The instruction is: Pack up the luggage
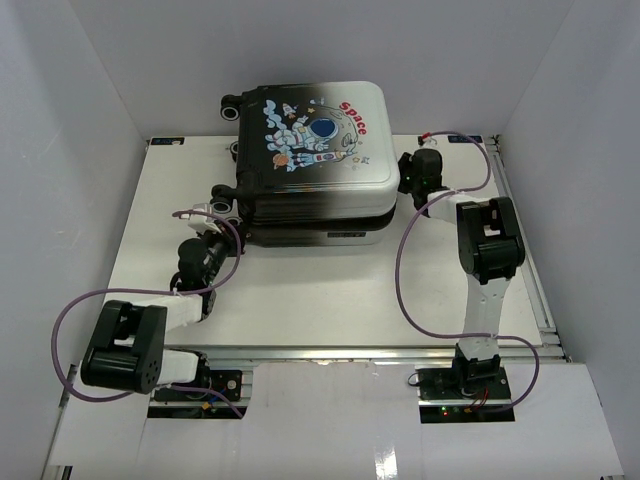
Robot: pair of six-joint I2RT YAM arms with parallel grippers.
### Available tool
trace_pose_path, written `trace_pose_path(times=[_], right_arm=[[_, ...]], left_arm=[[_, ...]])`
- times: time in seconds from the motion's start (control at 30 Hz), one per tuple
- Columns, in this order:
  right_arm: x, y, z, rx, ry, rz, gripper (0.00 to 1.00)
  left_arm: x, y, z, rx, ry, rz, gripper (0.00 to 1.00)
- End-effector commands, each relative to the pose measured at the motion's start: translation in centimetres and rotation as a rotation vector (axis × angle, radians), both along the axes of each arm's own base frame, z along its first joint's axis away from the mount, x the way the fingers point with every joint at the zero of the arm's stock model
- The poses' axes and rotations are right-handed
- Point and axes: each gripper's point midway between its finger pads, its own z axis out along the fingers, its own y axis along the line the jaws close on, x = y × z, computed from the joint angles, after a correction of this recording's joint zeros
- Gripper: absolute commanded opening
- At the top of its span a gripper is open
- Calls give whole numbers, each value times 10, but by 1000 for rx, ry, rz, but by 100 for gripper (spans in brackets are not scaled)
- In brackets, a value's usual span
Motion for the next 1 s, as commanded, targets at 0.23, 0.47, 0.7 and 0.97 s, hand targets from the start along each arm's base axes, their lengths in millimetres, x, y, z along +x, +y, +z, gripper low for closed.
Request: trace_pose_path(times=[0.23, 0.47, 0.7, 0.97], right_arm=[[-131, 162, -25, 287, 161, 283, 8], [-127, 168, -31, 346, 163, 248, 8], [-117, 162, -34, 347, 154, 184, 8], [-97, 141, -34, 238, 140, 97, 8]], left_arm=[[-82, -130, 87, -27, -374, -773, 0], [-97, -141, 88, -175, -349, -897, 0], [-108, -143, 97, -246, -265, -949, 0], [-37, -104, 54, -101, 133, -442, 0]])
